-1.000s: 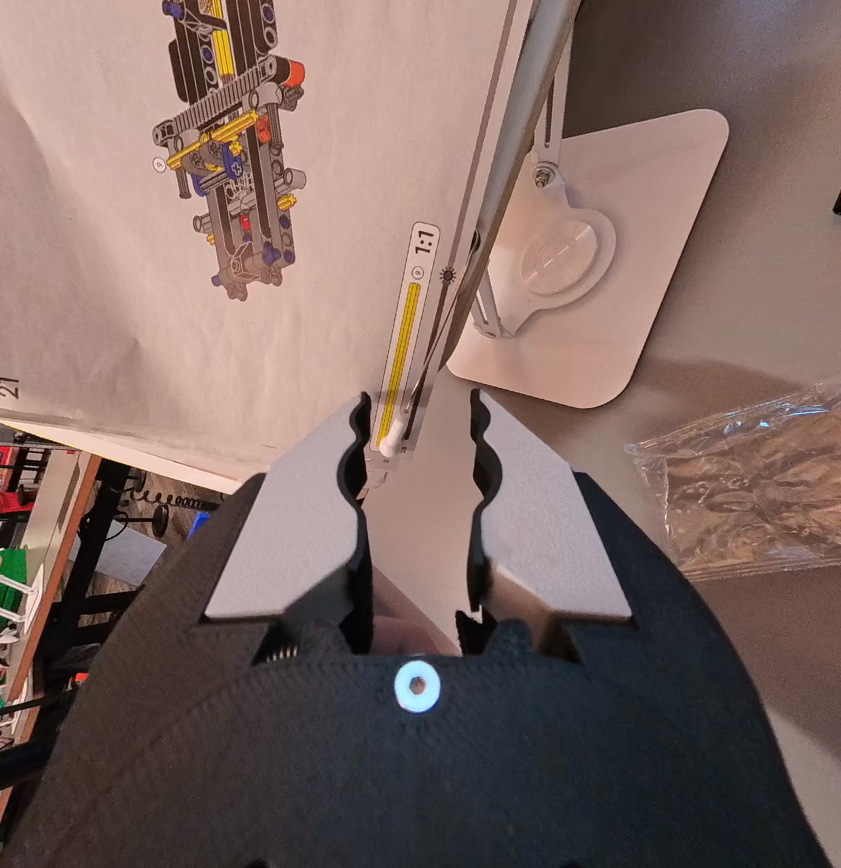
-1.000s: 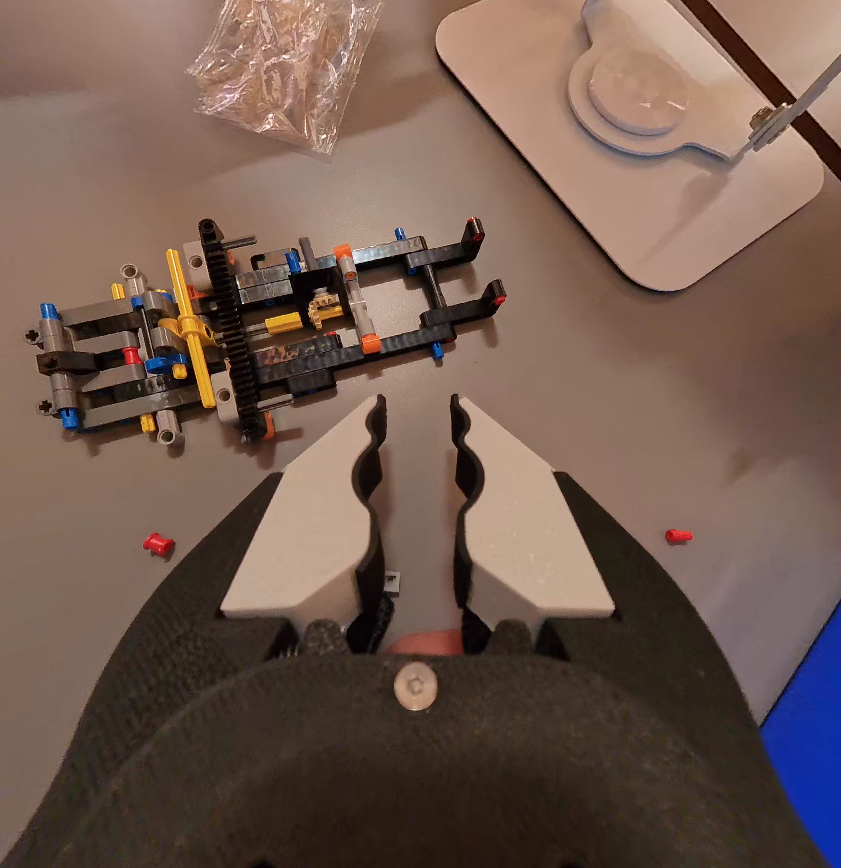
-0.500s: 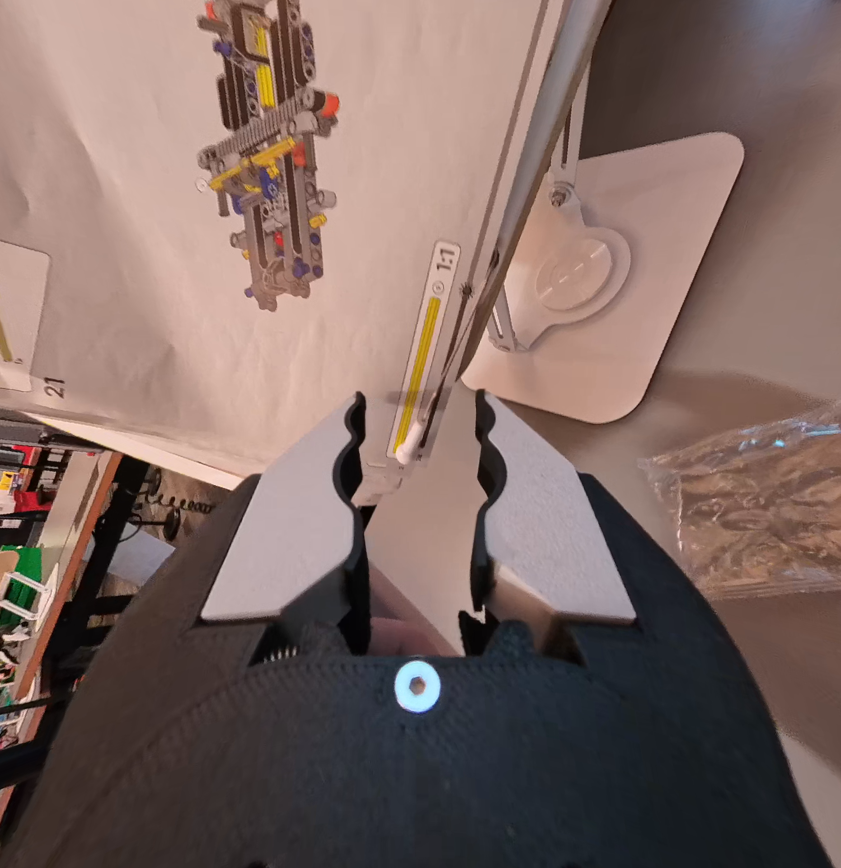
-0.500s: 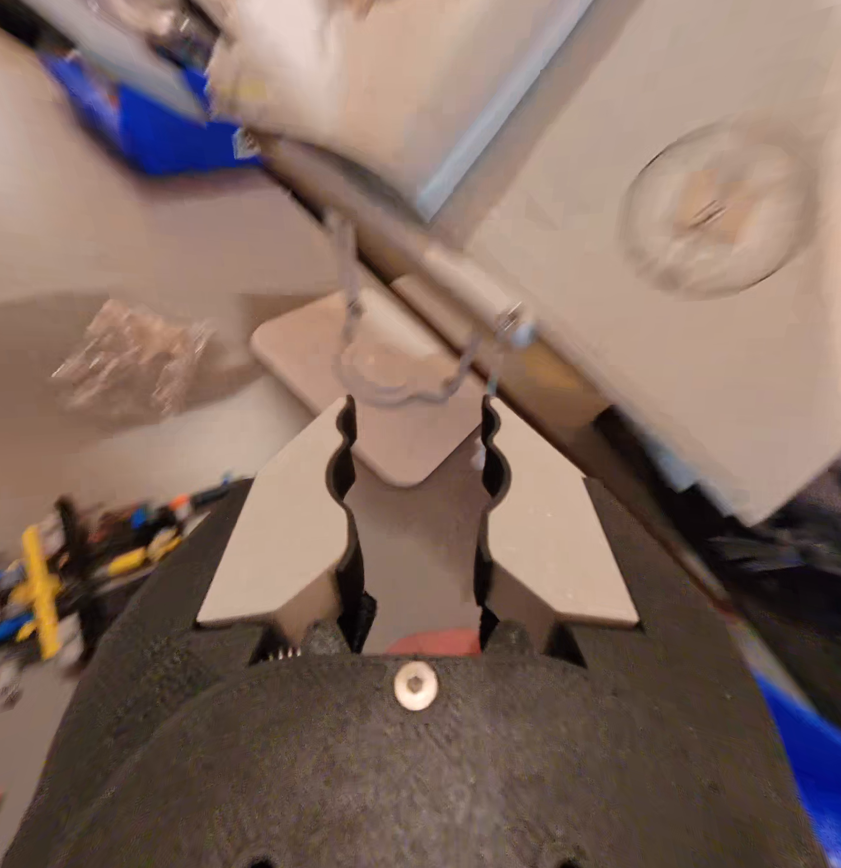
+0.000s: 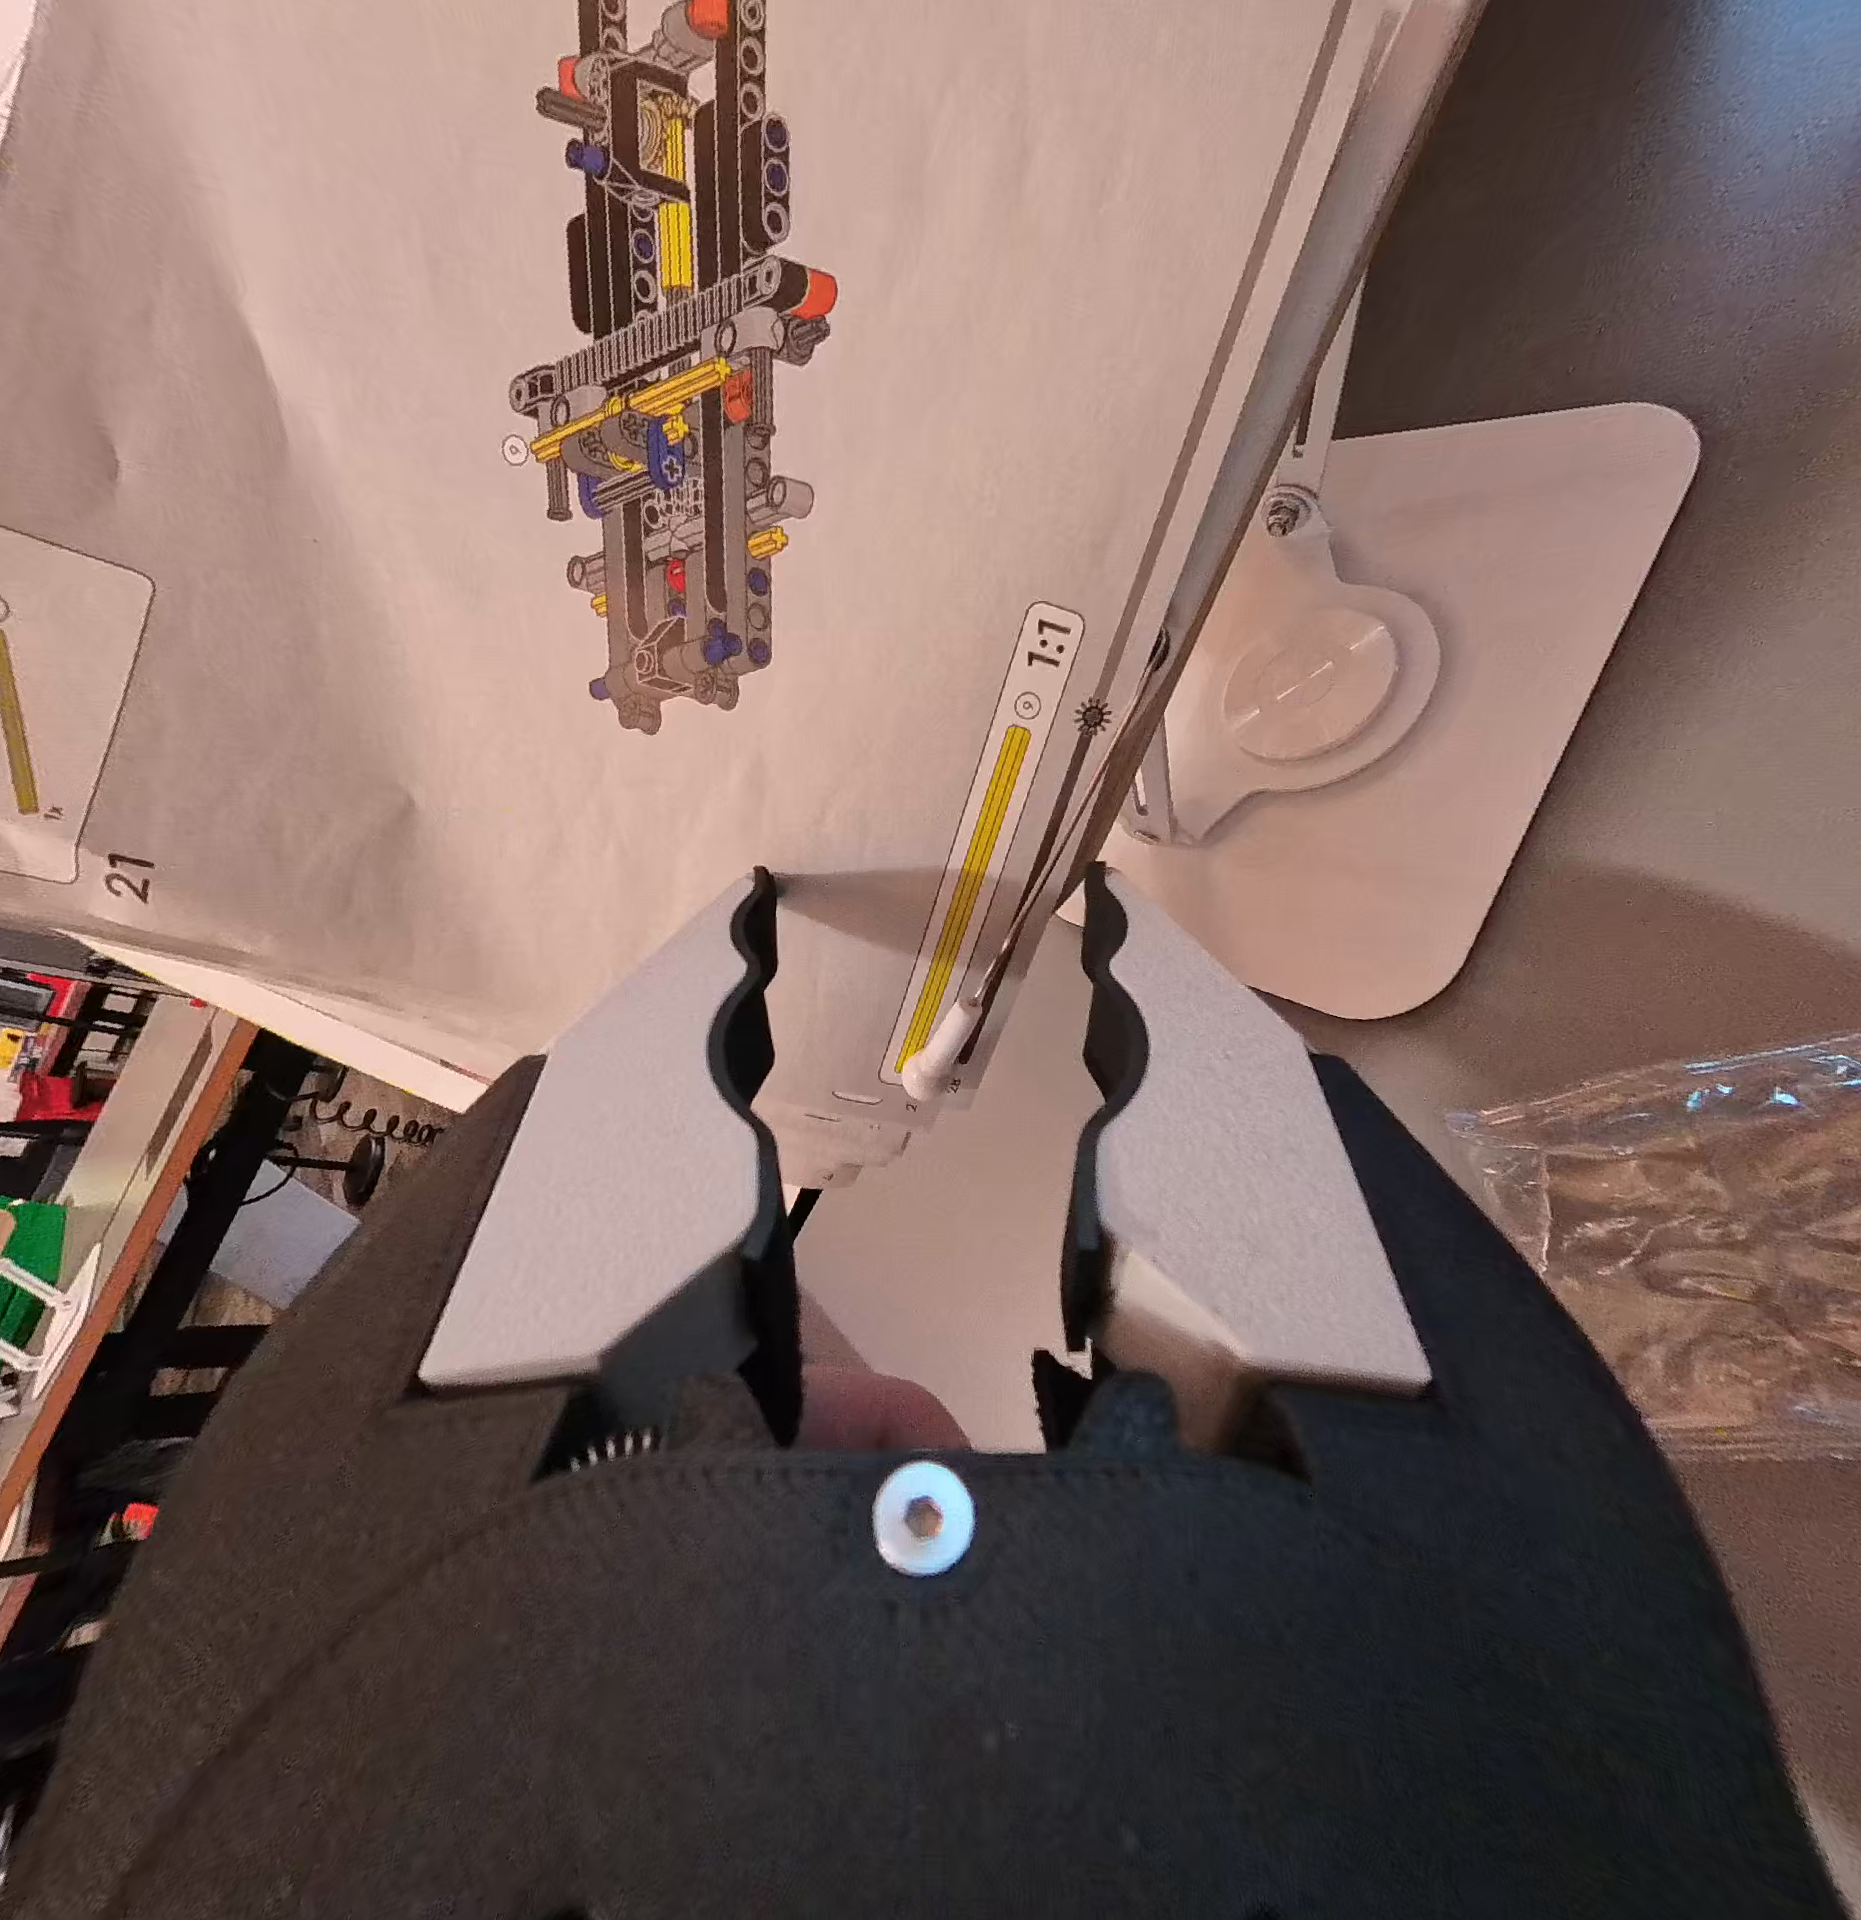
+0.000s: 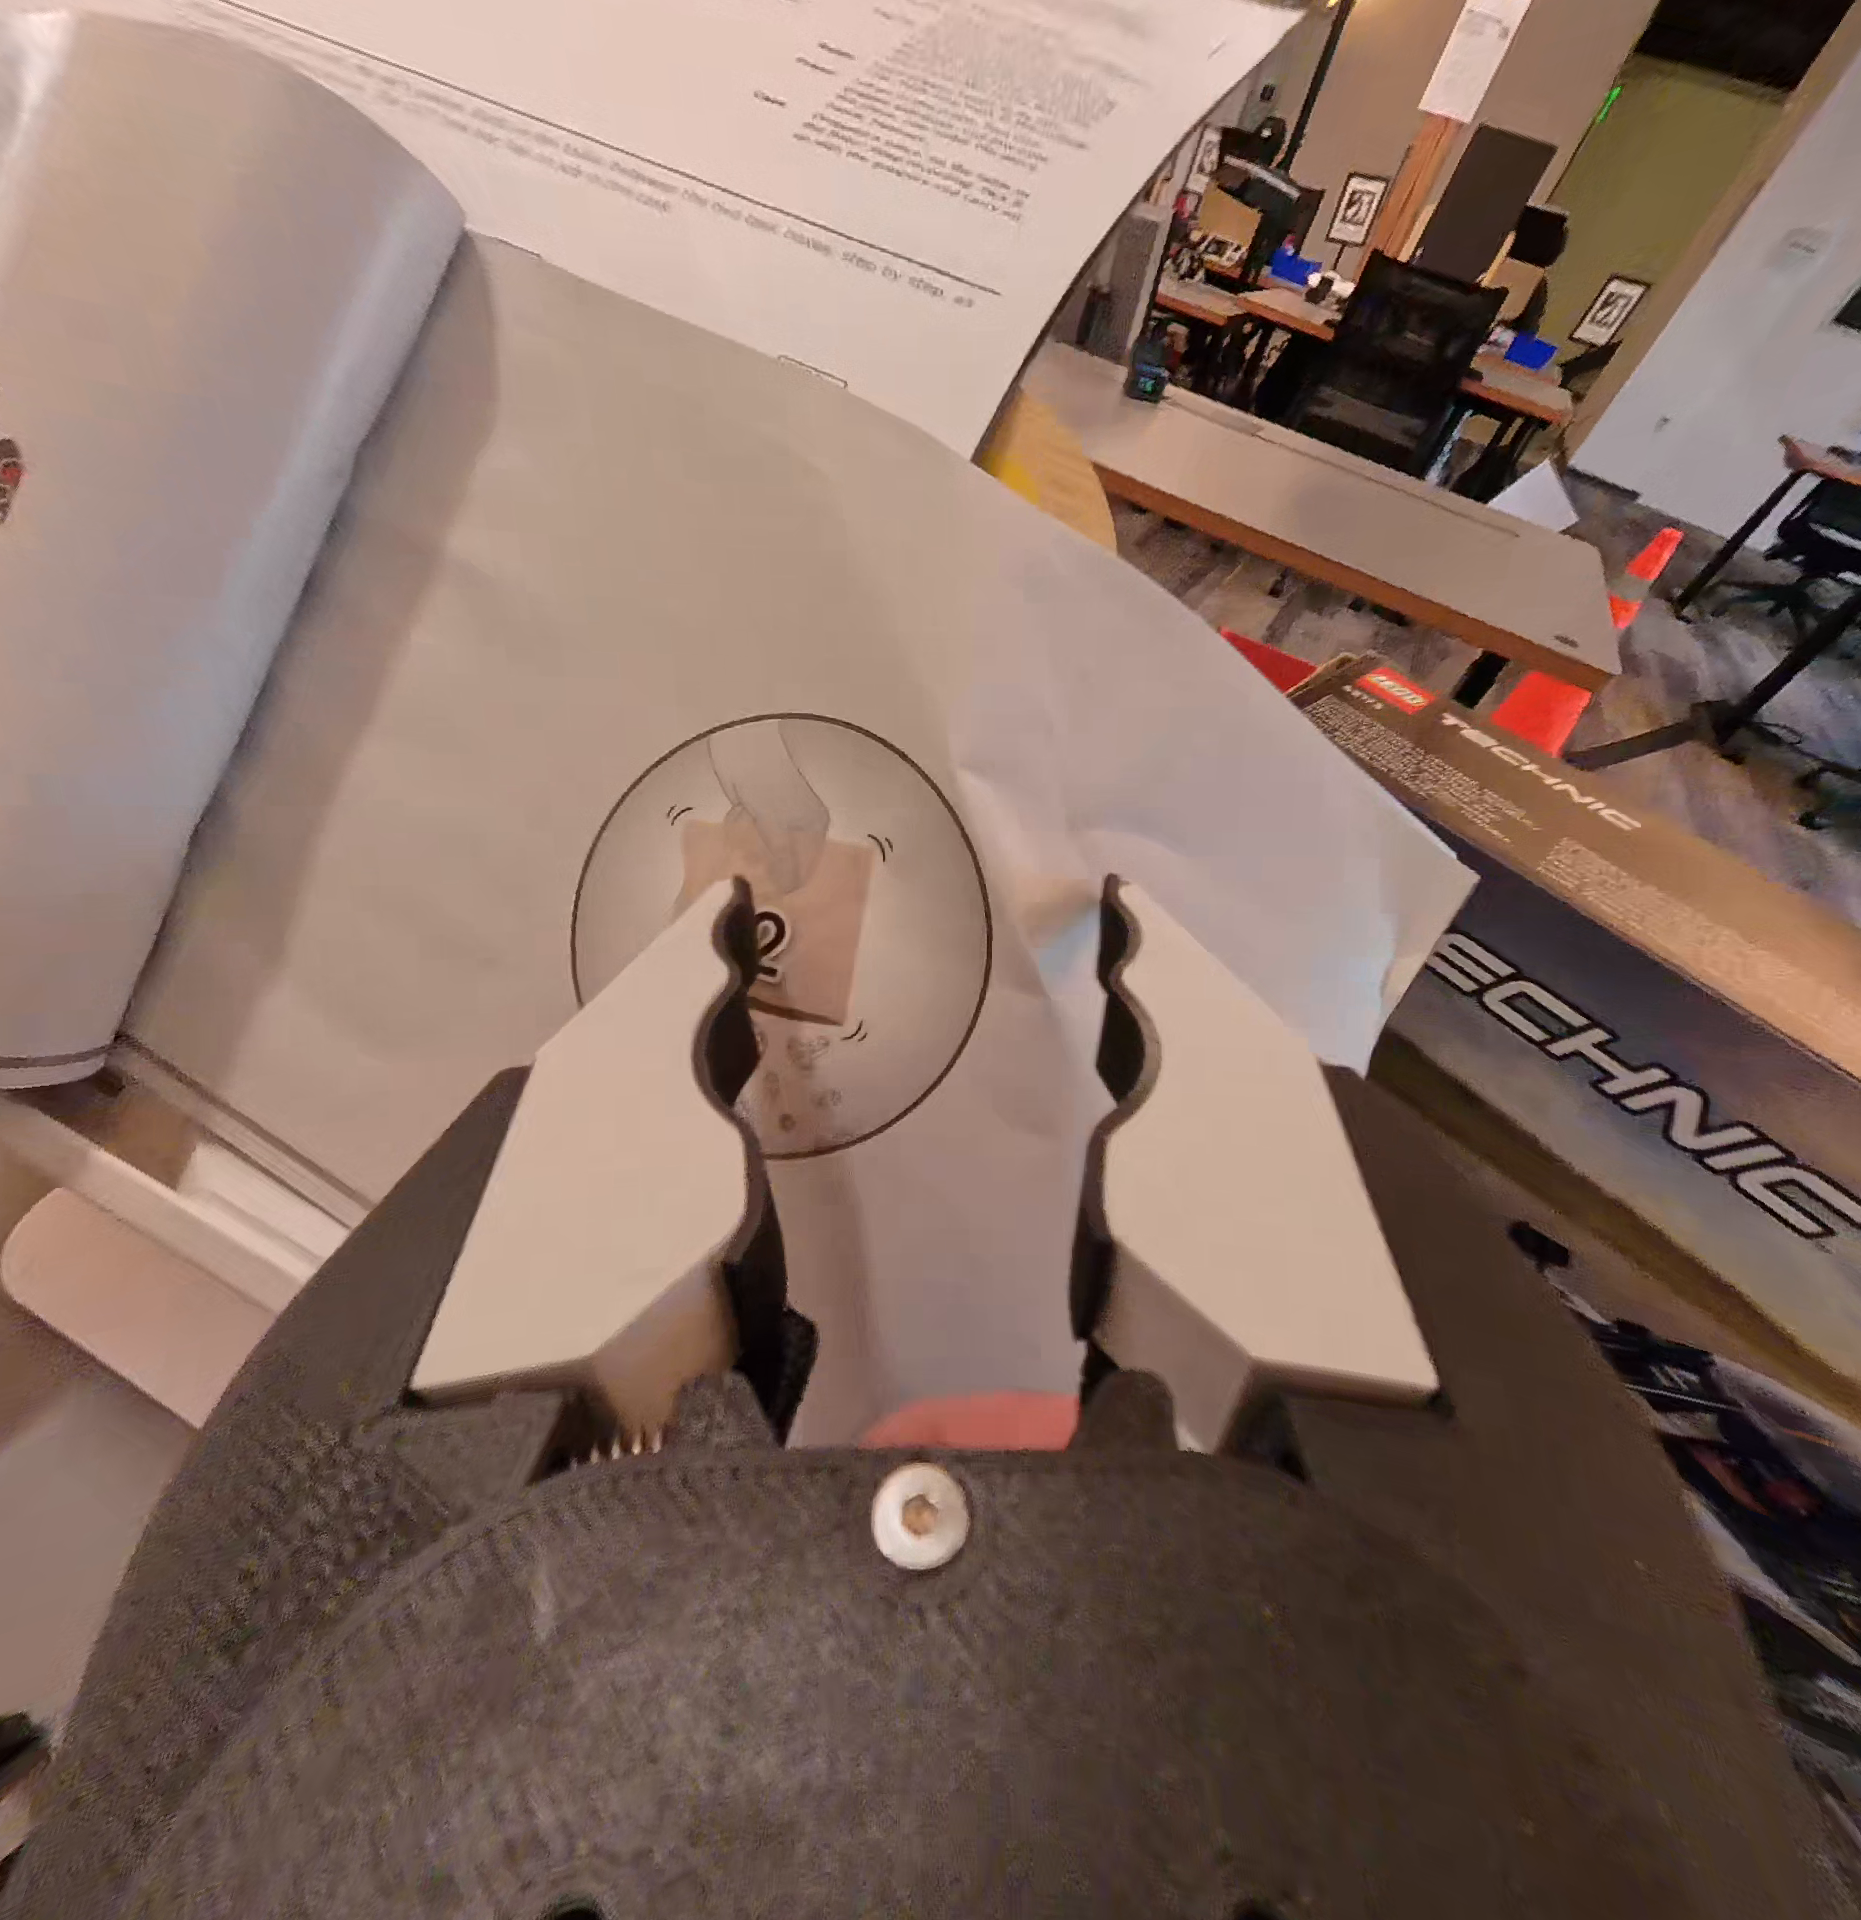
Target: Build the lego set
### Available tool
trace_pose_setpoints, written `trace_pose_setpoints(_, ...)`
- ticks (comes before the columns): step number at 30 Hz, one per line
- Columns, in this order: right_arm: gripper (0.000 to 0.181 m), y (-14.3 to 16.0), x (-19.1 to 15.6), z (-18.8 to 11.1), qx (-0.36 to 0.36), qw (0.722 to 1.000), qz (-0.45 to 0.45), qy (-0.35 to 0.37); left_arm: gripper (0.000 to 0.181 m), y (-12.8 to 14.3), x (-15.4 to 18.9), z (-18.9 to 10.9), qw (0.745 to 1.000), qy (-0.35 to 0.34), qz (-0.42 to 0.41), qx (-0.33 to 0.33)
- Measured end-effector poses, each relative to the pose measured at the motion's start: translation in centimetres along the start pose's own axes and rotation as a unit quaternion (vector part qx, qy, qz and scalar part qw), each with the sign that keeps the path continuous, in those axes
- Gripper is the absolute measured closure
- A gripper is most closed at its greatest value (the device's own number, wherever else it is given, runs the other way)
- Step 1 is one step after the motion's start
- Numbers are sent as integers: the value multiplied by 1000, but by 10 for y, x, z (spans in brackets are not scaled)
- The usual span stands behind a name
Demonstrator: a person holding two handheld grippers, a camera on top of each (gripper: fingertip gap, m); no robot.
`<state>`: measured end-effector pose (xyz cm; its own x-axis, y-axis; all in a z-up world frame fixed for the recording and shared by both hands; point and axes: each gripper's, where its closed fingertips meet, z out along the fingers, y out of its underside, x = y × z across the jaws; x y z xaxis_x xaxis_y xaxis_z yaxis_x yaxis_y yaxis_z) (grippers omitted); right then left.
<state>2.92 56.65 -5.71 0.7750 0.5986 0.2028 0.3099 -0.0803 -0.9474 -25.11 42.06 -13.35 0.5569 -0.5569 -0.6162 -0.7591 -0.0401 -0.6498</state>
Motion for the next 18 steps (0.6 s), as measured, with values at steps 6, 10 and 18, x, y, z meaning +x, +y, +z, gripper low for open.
trace_pose_setpoints(6,131,3,-2,6,0,1000,-3,-15,125,2,-1,0,1000,0,-3,0)
trace_pose_setpoints(10,151,3,-2,4,-4,1000,-27,-8,124,2,-1,0,1000,-1,-2,-2)
trace_pose_setpoints(18,179,3,-3,-4,-14,997,-81,-1,125,3,0,0,1000,0,0,-6)
